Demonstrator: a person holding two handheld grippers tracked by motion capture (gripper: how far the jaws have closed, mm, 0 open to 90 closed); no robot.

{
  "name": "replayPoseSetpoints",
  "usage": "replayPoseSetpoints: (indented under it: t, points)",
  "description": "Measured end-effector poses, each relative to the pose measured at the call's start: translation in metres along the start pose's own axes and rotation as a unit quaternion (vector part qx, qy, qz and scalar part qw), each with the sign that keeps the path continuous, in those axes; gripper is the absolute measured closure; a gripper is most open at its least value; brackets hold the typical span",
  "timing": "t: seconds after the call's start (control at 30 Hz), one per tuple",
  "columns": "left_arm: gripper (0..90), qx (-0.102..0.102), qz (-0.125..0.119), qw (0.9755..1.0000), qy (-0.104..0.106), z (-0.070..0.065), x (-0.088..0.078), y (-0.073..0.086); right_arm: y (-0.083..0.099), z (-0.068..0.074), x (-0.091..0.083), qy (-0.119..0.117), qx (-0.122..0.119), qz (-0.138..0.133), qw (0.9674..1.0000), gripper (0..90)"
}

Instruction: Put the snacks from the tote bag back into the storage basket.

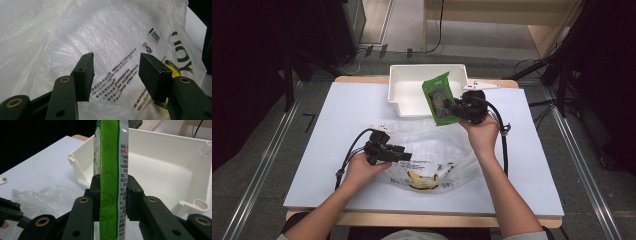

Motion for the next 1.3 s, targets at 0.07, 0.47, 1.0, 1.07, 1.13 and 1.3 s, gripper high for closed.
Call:
replayPoseSetpoints:
  t: [0.07, 0.47, 1.0, 1.07, 1.13, 1.3]
  points:
    - [47.4, 0.001, 0.001, 1.0, -0.001, 0.0, 0.0, 0.0, -0.002, 0.0, 0.003, 0.002, 0.001, 0.004, 1.0, 73.7]
    - [47.5, -0.001, 0.004, 1.0, 0.001, 0.0, 0.002, 0.001, -0.019, -0.003, 0.014, 0.009, 0.003, 0.0, 1.0, 73.8]
    - [47.6, 0.005, -0.001, 1.0, -0.007, 0.0, 0.0, 0.001, -0.043, -0.012, 0.035, 0.029, 0.006, 0.0, 0.9995, 73.8]
    - [47.6, 0.008, -0.002, 0.9999, -0.008, 0.0, -0.001, 0.0, -0.046, -0.014, 0.039, 0.032, 0.012, -0.002, 0.9994, 73.8]
    - [47.6, 0.011, -0.002, 0.9999, -0.008, 0.0, -0.002, 0.0, -0.049, -0.016, 0.043, 0.035, 0.013, -0.001, 0.9993, 73.8]
    - [47.9, 0.011, -0.01, 0.9999, -0.008, -0.002, -0.006, 0.0, -0.056, -0.016, 0.052, 0.044, 0.009, 0.003, 0.999, 73.7]
Point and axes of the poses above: each handheld gripper's, and its own axes: x roughly forward along the jaws, y roughly out of its underside, z roughly to its left, the point moved 1 cm from there along x, roughly forward along the jaws, and after that the axes turned 5 degrees about x, right-handed, at the moved point
